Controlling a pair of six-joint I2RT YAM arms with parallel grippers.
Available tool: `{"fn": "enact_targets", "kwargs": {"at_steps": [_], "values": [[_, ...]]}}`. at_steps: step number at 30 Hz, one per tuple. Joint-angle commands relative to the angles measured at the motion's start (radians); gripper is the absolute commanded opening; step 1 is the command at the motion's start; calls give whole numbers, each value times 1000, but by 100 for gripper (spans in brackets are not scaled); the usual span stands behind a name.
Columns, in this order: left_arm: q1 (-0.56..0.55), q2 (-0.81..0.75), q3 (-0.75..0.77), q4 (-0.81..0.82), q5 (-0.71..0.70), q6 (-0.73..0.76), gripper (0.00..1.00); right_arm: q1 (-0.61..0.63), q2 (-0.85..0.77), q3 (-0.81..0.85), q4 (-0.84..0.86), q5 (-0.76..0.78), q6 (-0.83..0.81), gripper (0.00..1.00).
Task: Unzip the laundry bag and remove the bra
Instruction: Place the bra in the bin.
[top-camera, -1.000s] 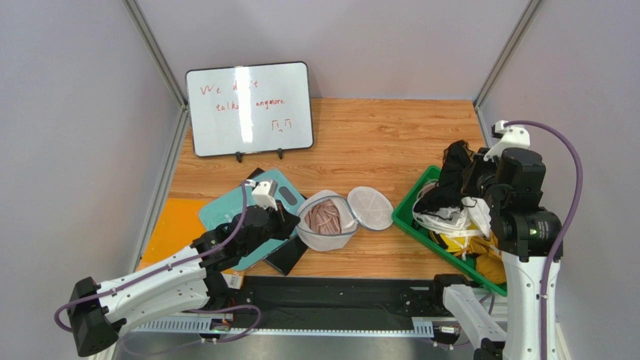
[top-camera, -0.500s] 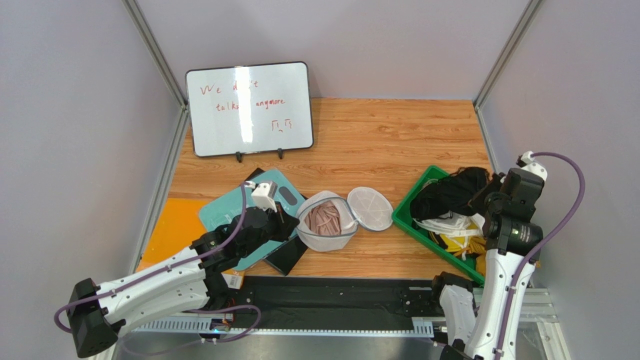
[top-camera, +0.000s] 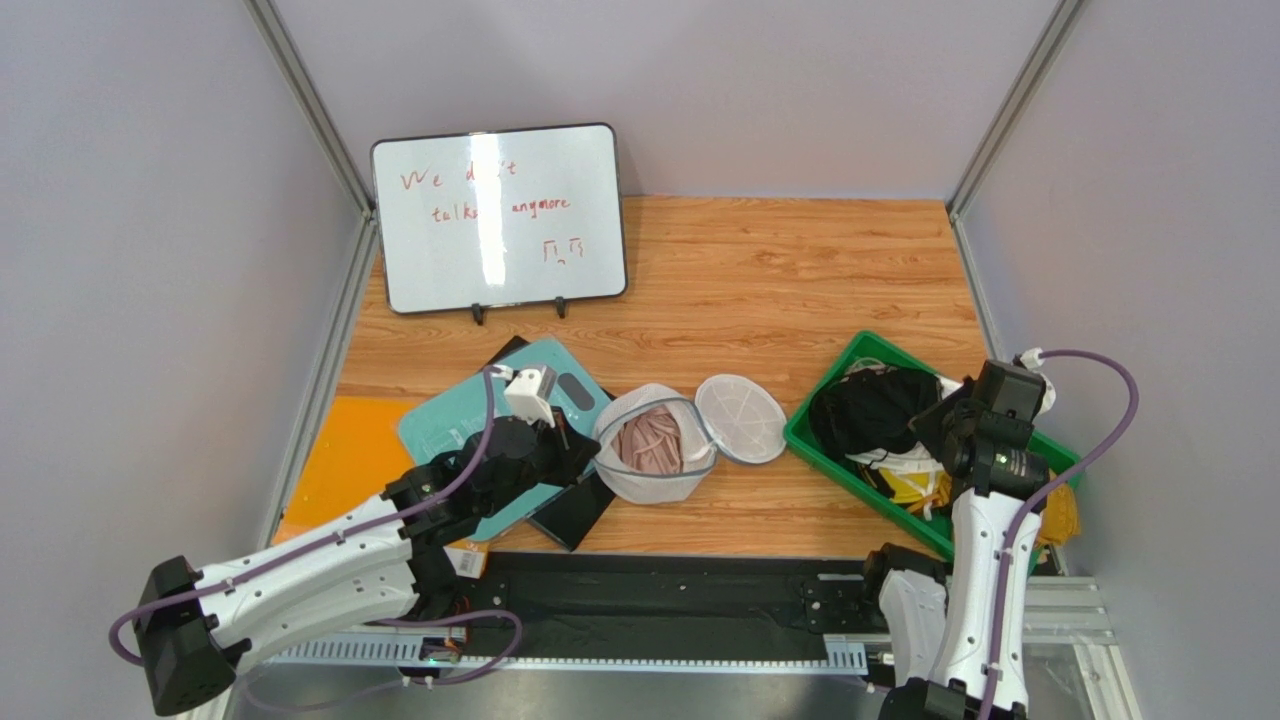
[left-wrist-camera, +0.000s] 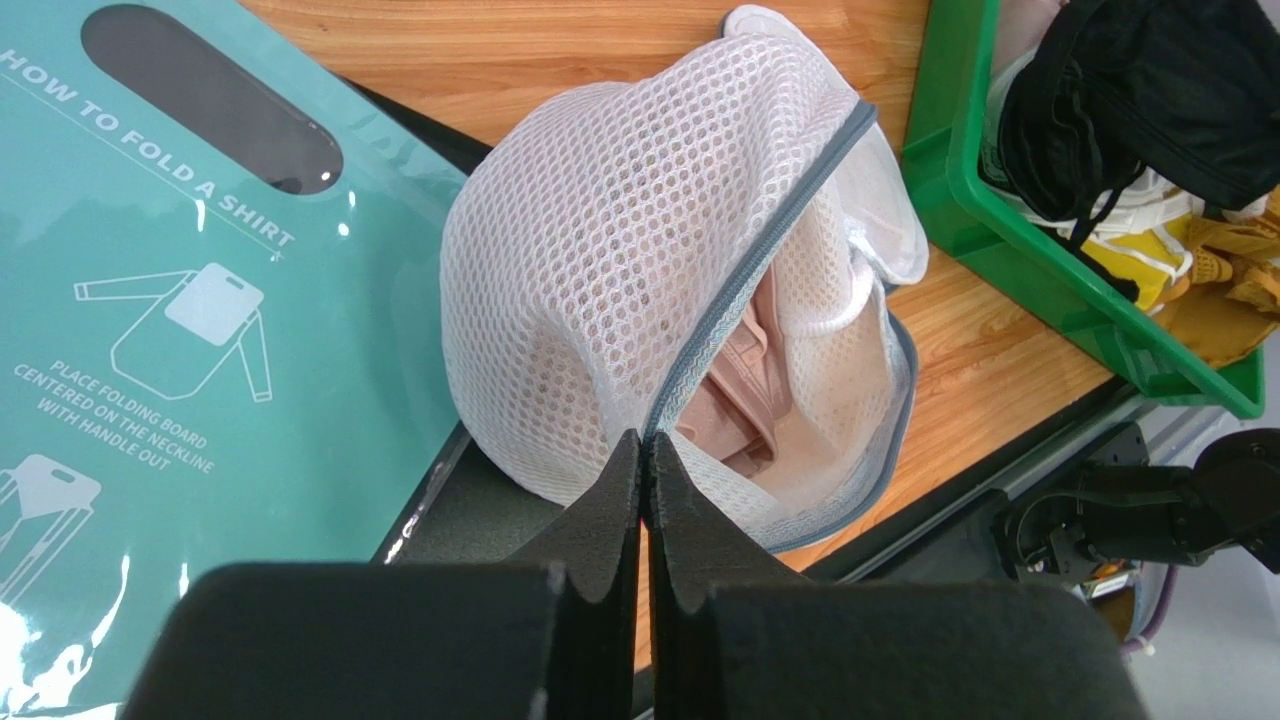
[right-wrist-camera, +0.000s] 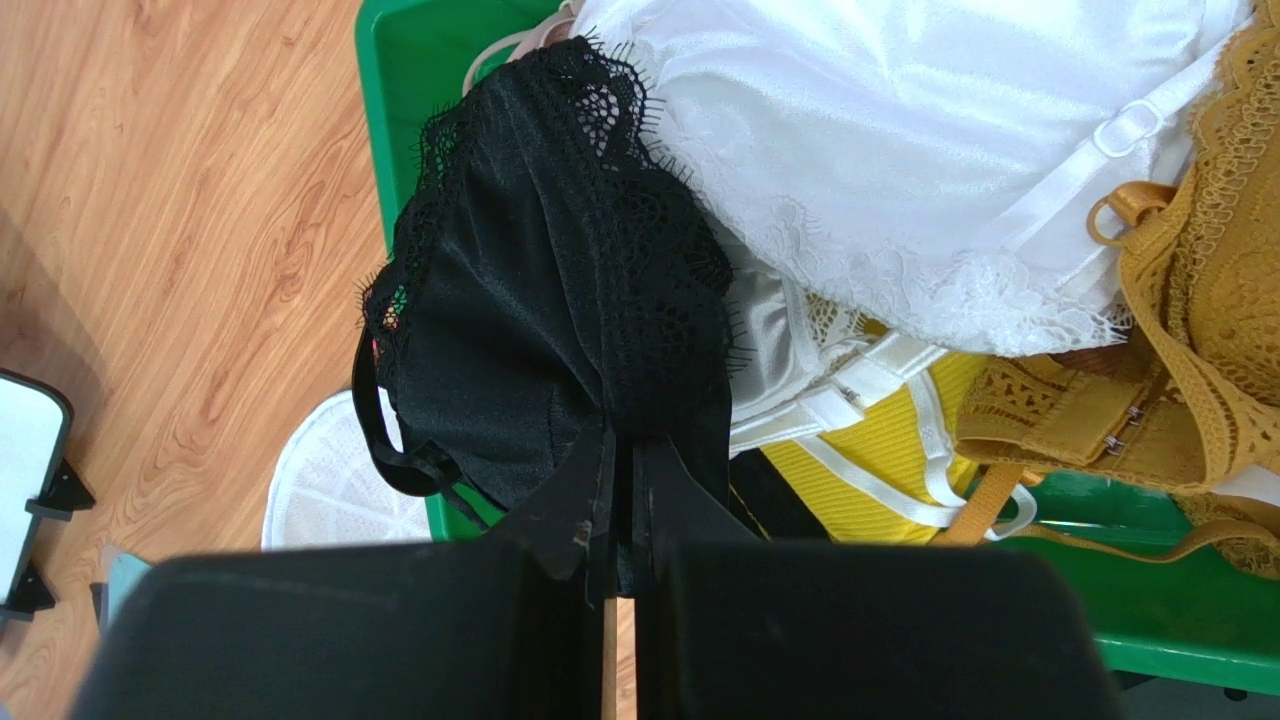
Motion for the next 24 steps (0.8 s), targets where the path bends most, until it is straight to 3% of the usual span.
{"fn": "enact_targets", "kwargs": {"at_steps": [1,5,8,9,13,14,15,24], "values": [[3,-12,-6,32,5,-1,0,-6,-3,-10,85,9,38,0],[3,-1,-6,43,8,-1,0,-6,-31,-56,103,24,56,5],[3,5,-3,48,14,-2,0,-8,-21,-66,111,14,44,24],[3,5,-1,46,16,-1,0,-6,-12,-63,110,10,35,40],[3,8,0,42,16,1,0,-6,3,-18,80,6,9,80],[3,7,0,42,17,-1,0,-6,3,2,65,13,4,85],[3,8,2,43,17,-1,0,-6,2,14,56,18,-5,100],[3,24,14,37,20,4,0,-5,-73,135,4,-49,-59,100]]}}
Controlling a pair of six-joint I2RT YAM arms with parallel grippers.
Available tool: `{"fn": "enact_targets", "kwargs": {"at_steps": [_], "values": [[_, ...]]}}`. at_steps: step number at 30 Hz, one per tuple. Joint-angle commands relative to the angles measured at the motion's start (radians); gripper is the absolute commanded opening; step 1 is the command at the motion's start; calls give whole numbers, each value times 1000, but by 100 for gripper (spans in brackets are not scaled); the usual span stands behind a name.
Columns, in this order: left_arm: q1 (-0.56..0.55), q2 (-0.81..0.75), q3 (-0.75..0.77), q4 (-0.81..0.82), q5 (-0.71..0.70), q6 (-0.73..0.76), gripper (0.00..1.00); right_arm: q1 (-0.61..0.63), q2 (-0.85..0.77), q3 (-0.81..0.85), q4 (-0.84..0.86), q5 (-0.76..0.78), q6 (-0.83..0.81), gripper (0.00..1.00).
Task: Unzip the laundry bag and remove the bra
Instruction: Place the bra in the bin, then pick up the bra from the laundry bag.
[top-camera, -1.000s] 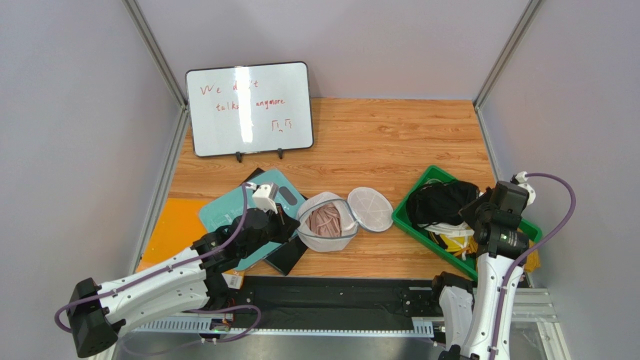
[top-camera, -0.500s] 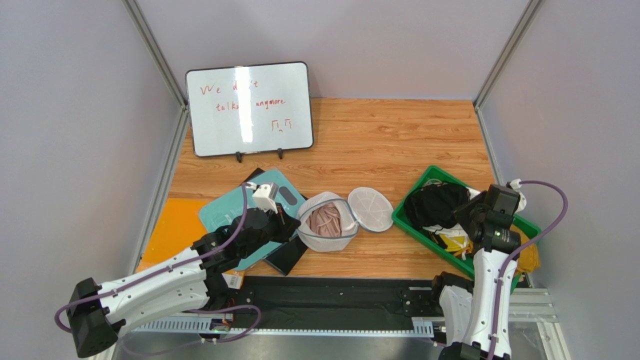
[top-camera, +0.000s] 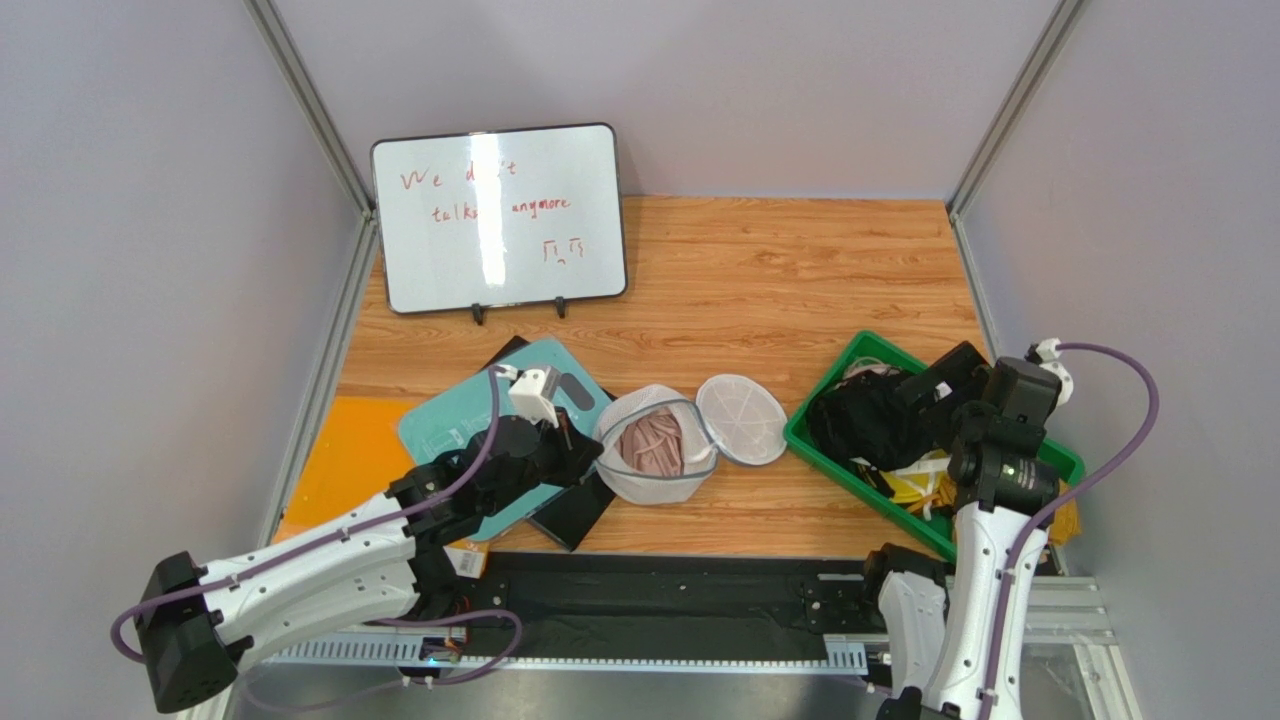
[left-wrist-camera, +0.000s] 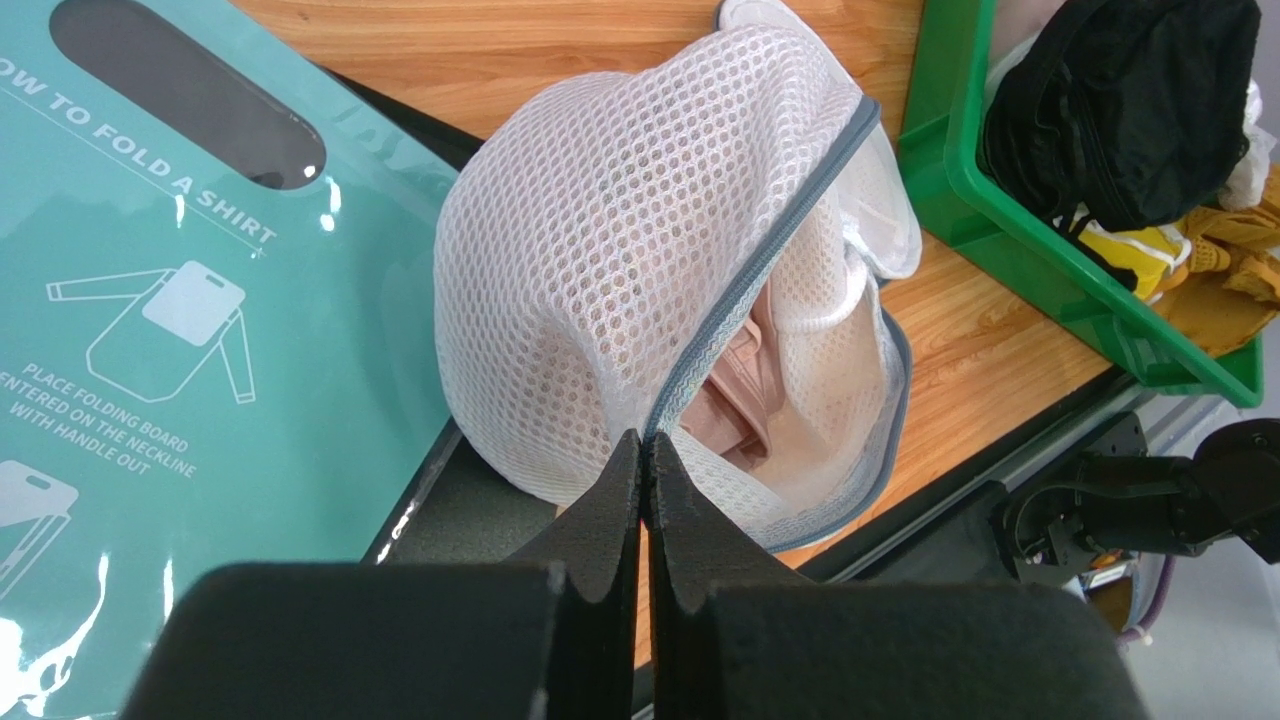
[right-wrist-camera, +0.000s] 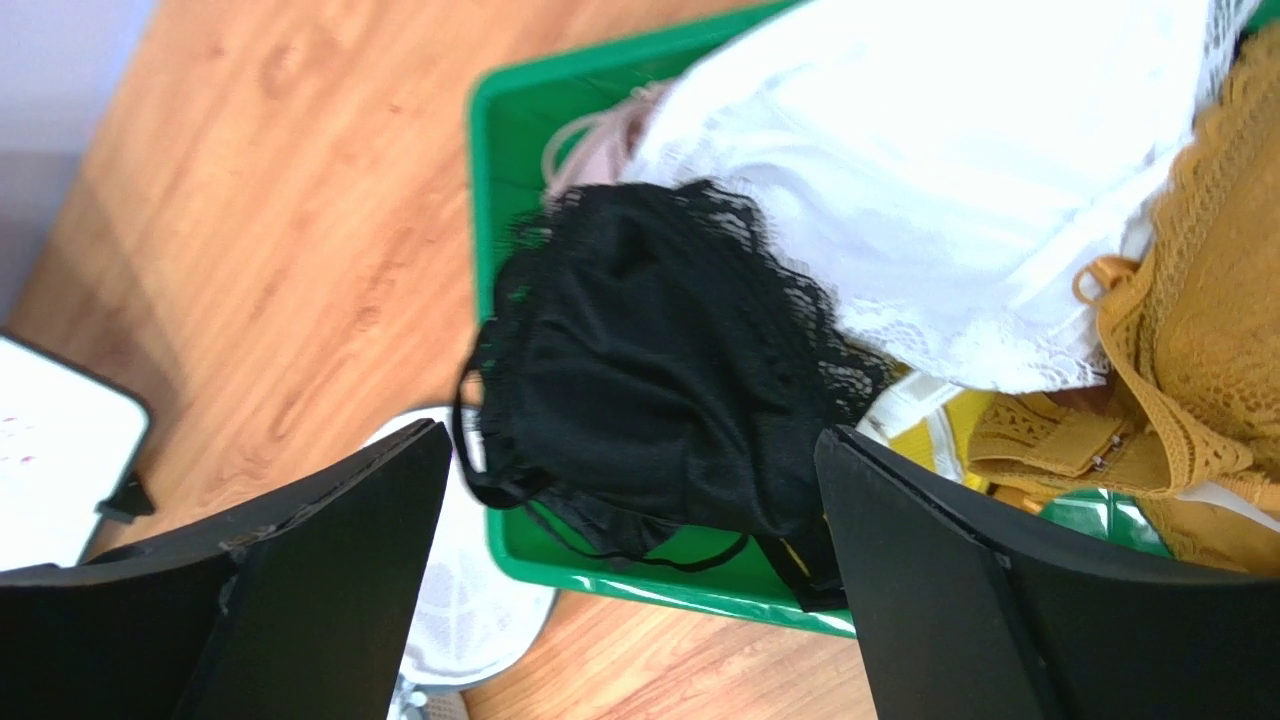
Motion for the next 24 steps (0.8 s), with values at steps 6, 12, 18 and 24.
{"fn": "enact_targets", "kwargs": {"at_steps": [6,12,18,24], "values": [[3,3,24,-1,-6,8,0,11,-52,139,43,-244,-103,93],[3,-6,24,-20,-14,-7,0,161,17,179,74,-236,-122,93],[3,-20,22,-46,-26,-21,0,576,121,190,130,-15,-93,93],[3,-31,8,-46,-44,-36,0,963,221,179,271,29,-25,92]]}}
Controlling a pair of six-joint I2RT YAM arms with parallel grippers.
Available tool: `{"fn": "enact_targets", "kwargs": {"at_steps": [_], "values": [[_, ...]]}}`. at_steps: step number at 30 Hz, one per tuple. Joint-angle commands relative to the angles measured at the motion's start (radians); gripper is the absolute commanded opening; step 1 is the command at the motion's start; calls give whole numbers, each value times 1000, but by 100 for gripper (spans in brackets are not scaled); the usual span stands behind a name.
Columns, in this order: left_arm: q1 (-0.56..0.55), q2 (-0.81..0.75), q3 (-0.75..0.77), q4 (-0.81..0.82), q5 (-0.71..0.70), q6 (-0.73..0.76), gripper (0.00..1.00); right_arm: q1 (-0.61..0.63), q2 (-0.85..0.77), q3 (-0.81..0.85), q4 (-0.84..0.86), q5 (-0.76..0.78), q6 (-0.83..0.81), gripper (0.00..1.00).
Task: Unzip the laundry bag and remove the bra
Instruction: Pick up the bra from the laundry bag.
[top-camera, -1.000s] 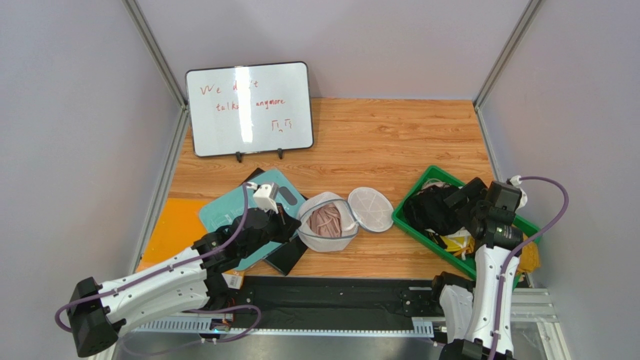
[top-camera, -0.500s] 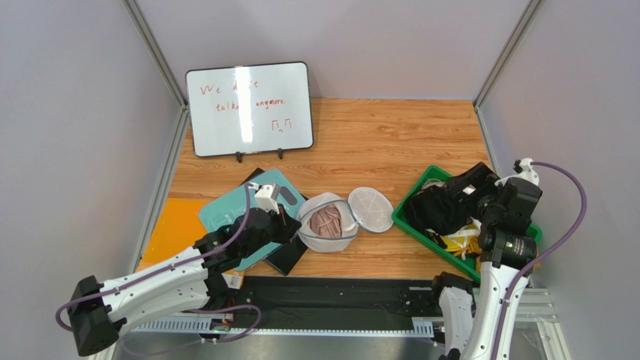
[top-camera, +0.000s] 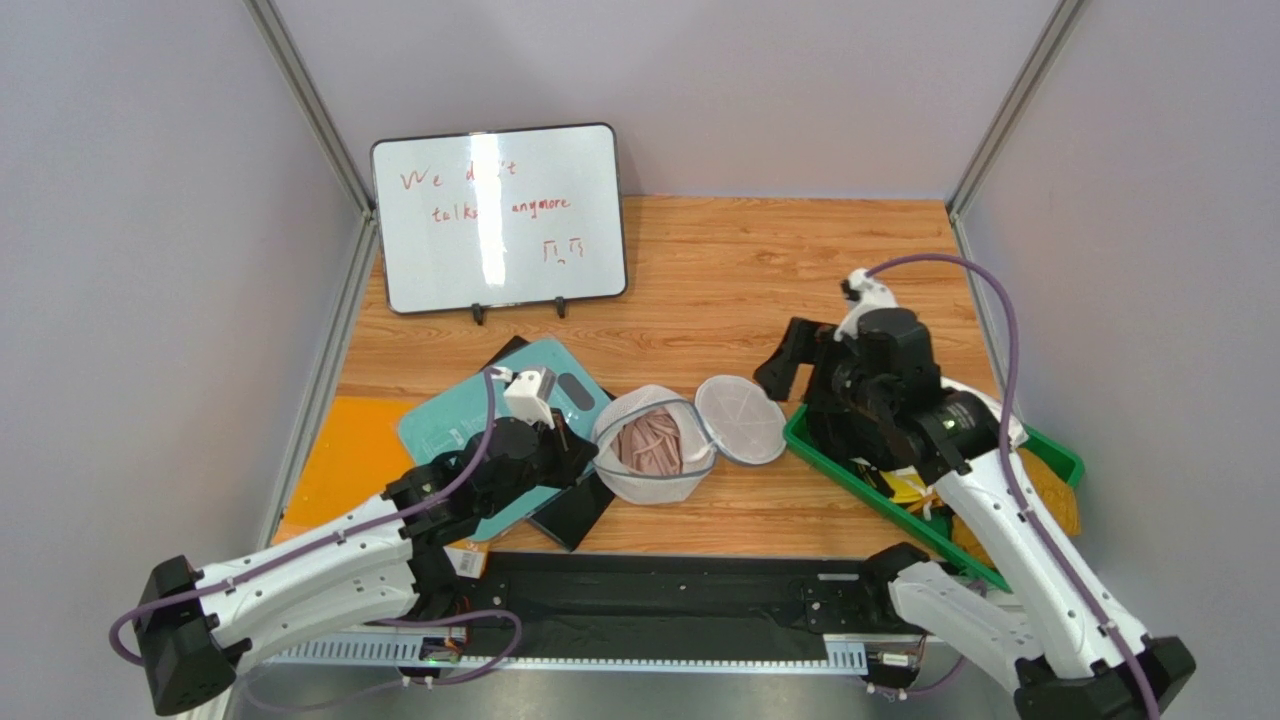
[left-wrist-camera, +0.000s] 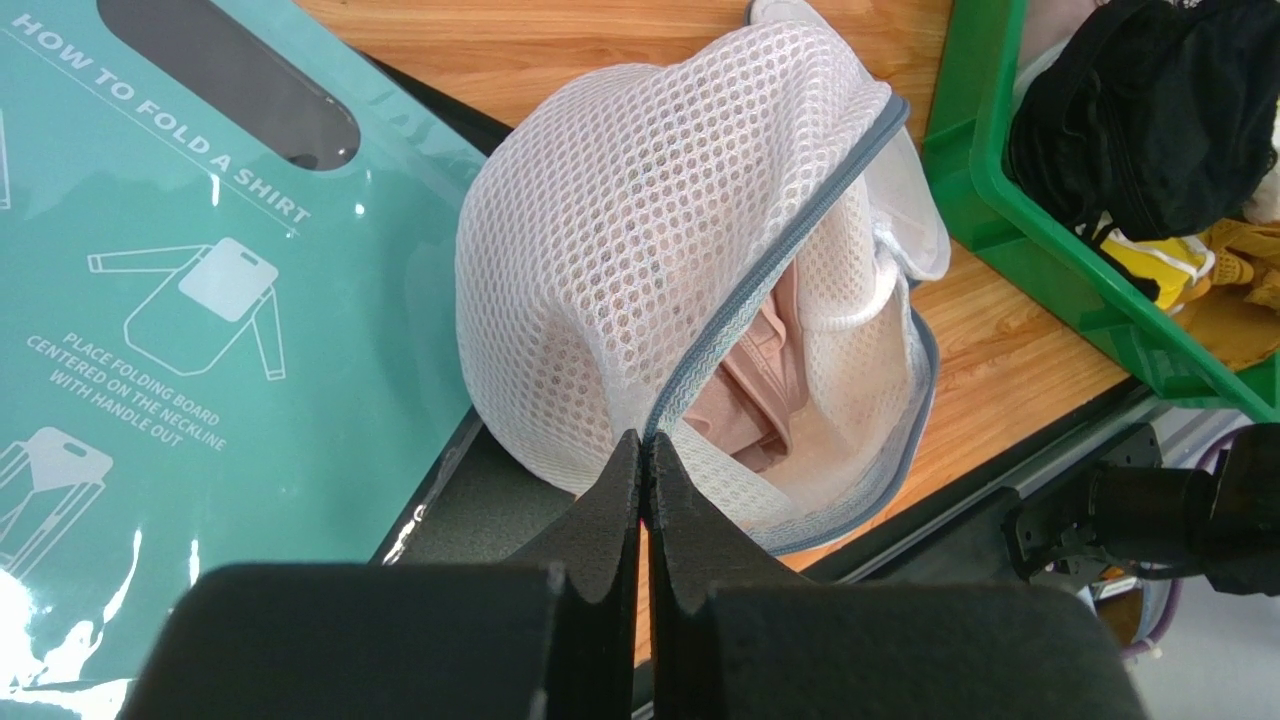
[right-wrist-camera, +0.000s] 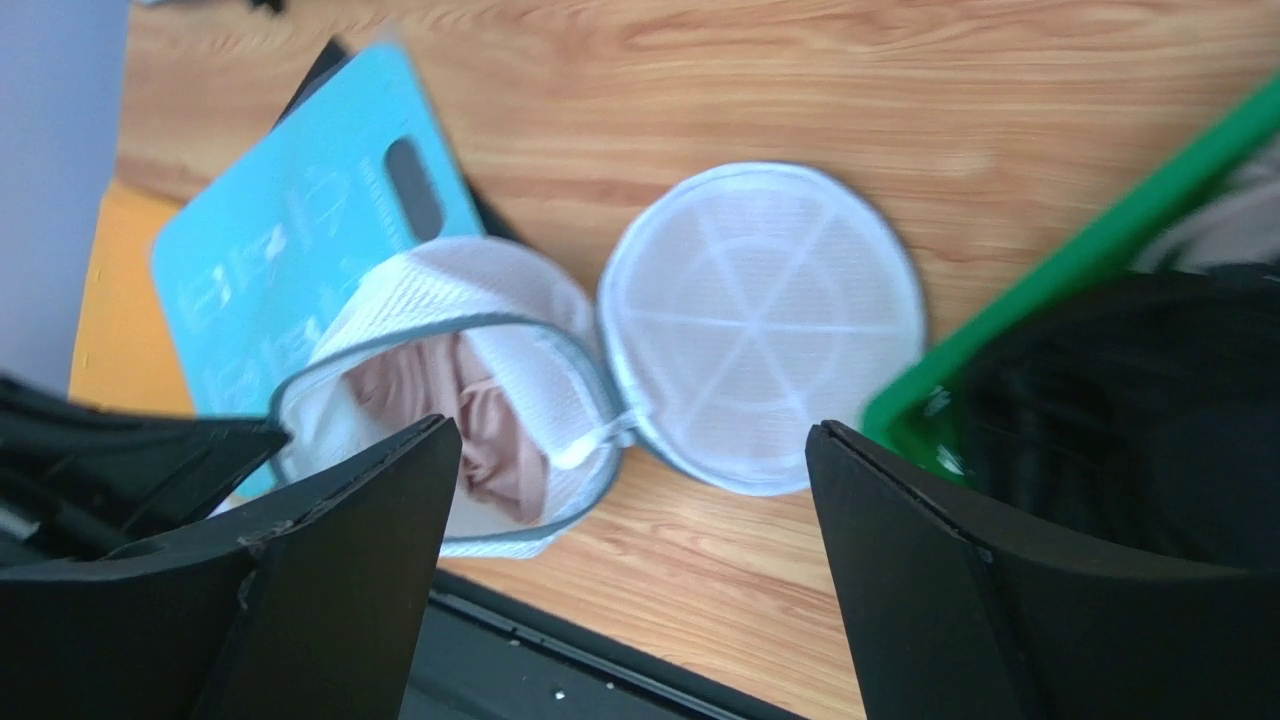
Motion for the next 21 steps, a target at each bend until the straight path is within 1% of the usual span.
{"fn": "enact_targets", "kwargs": {"at_steps": [1,2,3,4,6,9,13,18,21], "values": [[4,-14,8,-2,-25,-20,0,250,40,19,187,60,48,92],[4,-14,10,-2,-26,-22,0,287,66,16,205,60,79,92],[4,-12,11,1,-26,-22,0,351,83,13,228,51,91,92],[4,-12,11,5,-25,-23,0,378,100,4,275,28,105,91],[4,-7,11,10,-20,-23,0,447,168,2,310,22,130,88],[4,-3,17,4,-17,-25,0,499,263,17,337,18,143,84],[4,-9,18,1,-23,-32,0,530,336,10,371,8,177,79],[4,-6,25,4,-26,-29,0,538,355,-41,419,11,206,74],[4,-3,31,1,-28,-25,0,542,382,-61,429,44,216,71]]}}
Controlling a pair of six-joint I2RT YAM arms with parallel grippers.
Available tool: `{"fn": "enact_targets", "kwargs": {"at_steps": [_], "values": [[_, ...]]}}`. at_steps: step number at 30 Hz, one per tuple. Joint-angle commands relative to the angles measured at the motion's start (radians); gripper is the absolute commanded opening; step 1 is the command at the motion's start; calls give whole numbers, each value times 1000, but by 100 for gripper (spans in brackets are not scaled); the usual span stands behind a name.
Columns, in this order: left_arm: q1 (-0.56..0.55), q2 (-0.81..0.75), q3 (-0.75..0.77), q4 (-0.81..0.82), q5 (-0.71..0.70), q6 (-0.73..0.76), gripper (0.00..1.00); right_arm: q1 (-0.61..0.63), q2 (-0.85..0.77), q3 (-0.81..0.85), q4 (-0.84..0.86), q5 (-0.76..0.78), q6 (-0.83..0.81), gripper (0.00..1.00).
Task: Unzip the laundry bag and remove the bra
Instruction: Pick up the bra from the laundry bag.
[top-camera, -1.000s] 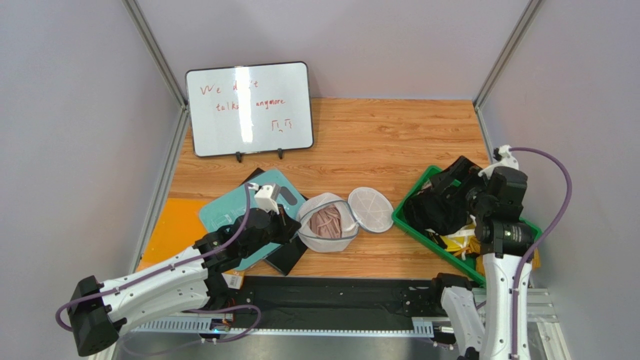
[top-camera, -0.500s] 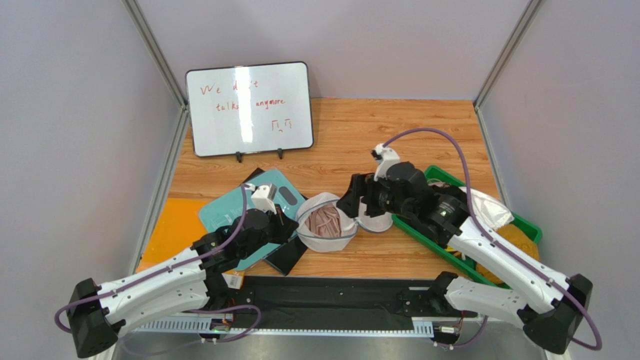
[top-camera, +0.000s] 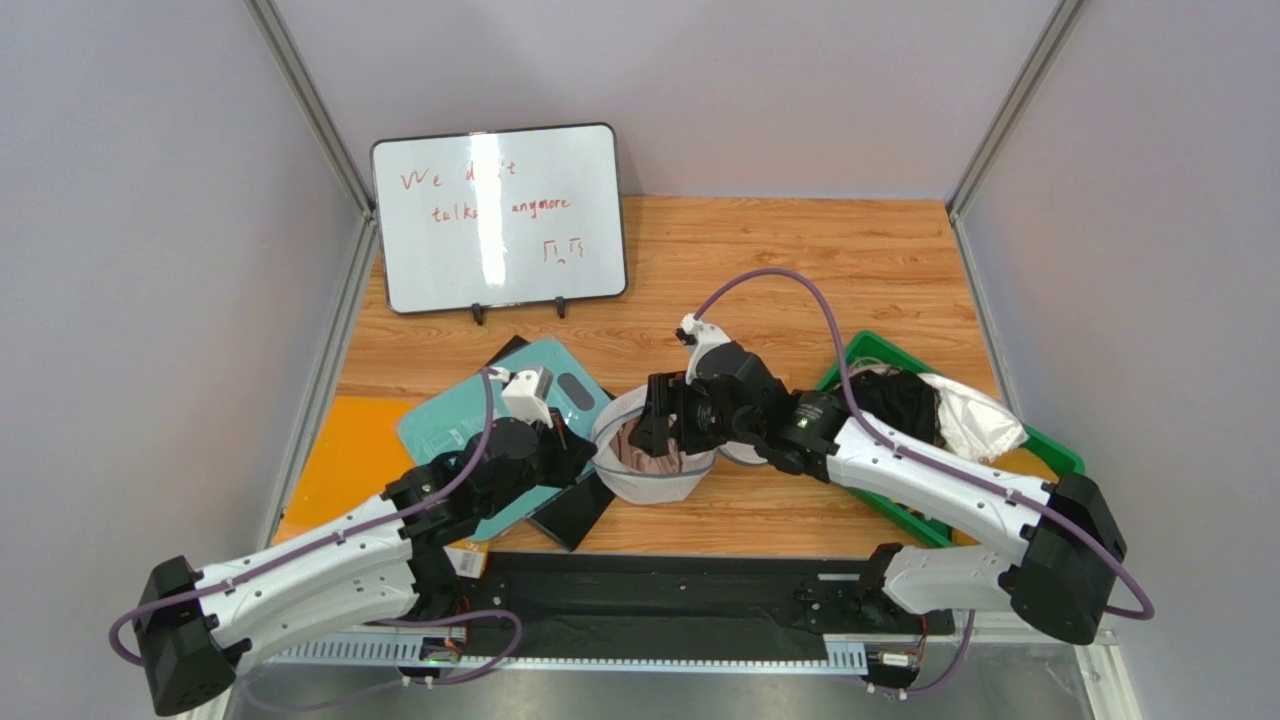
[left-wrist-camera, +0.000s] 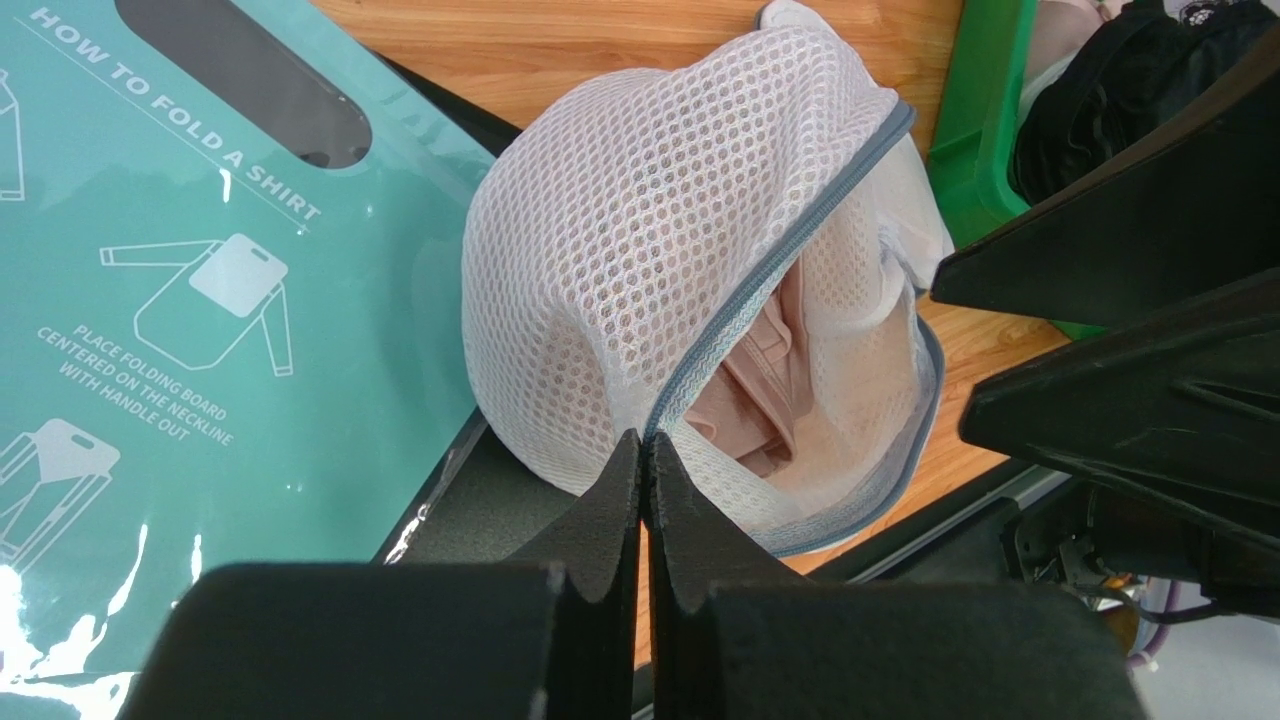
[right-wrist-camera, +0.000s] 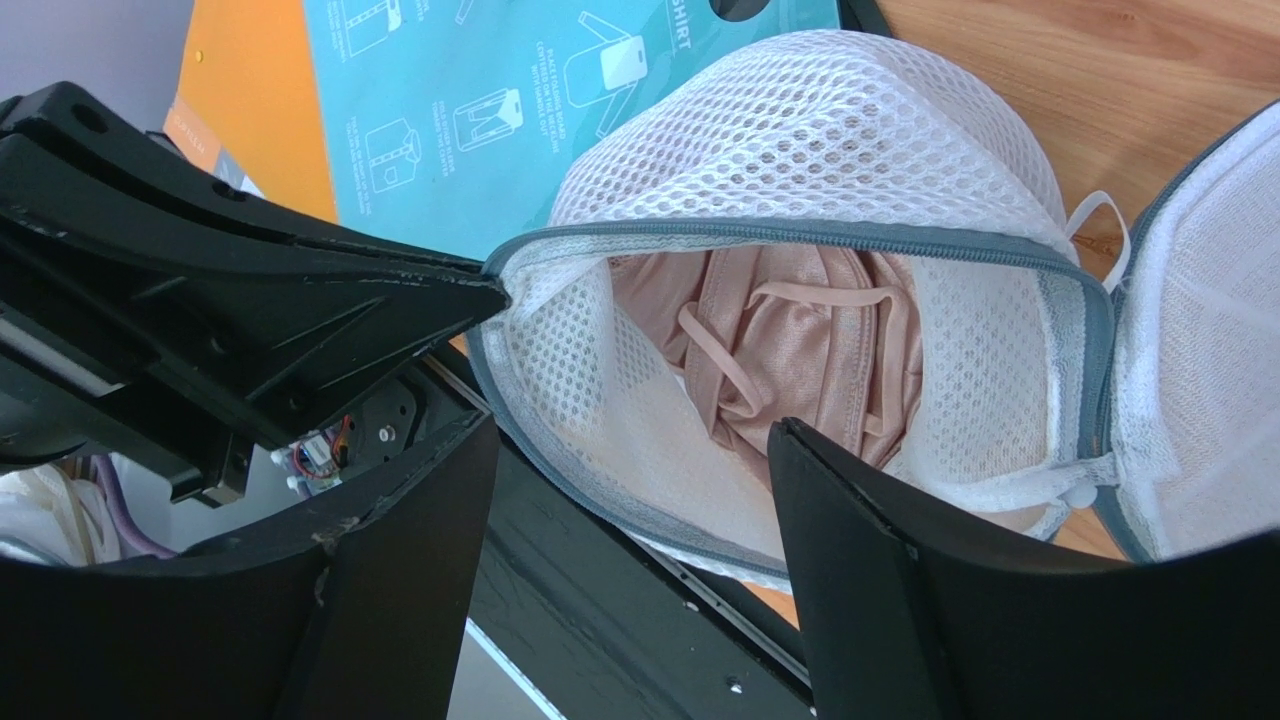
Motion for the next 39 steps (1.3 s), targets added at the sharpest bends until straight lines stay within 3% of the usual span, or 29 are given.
{"fn": "enact_targets", "kwargs": {"at_steps": [1,7,14,23,27,28,30,34,39], "values": [[4,1,33,6,-12,-7,0,8,44,-27,99,38,41,71],[4,3,36,8,-14,-8,0,27,165,-26,140,93,36,70],[4,3,36,10,-11,-10,0,37,260,-34,238,101,53,82],[4,6,31,22,-5,-16,0,71,394,-32,347,80,87,82],[4,4,30,20,-5,-17,0,76,412,-43,369,67,98,66],[4,3,27,22,-6,-17,0,74,415,-41,369,67,92,55],[4,0,25,20,-8,-17,0,74,411,-32,350,67,78,45],[4,0,24,19,-9,-14,0,74,382,-21,312,44,53,0],[4,4,24,19,-14,-14,0,74,311,-23,257,38,13,0]]}}
